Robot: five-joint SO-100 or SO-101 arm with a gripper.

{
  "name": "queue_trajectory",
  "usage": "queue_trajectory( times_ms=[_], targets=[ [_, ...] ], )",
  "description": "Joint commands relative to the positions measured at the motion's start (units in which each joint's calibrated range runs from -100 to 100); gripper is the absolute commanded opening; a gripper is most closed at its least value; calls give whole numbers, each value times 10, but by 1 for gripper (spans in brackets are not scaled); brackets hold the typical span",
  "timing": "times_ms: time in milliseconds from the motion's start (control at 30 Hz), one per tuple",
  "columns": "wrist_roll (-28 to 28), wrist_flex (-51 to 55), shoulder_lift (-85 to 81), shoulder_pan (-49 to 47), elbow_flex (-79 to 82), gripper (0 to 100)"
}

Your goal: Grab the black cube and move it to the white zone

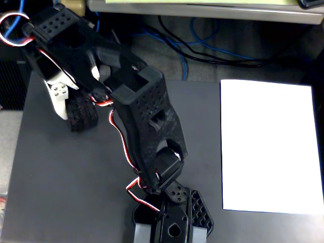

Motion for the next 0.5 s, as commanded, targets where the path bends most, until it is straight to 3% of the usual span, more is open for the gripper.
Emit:
queue_trajectory(
  times_ms=[0,233,333,467],
  targets=[
    [-38,3,-19,7,-33,2],
    [-113,117,-19,7,-260,1],
    [-157,119,-19,11,-287,1],
    [-178,119,-72,125,-280,1]
  ],
)
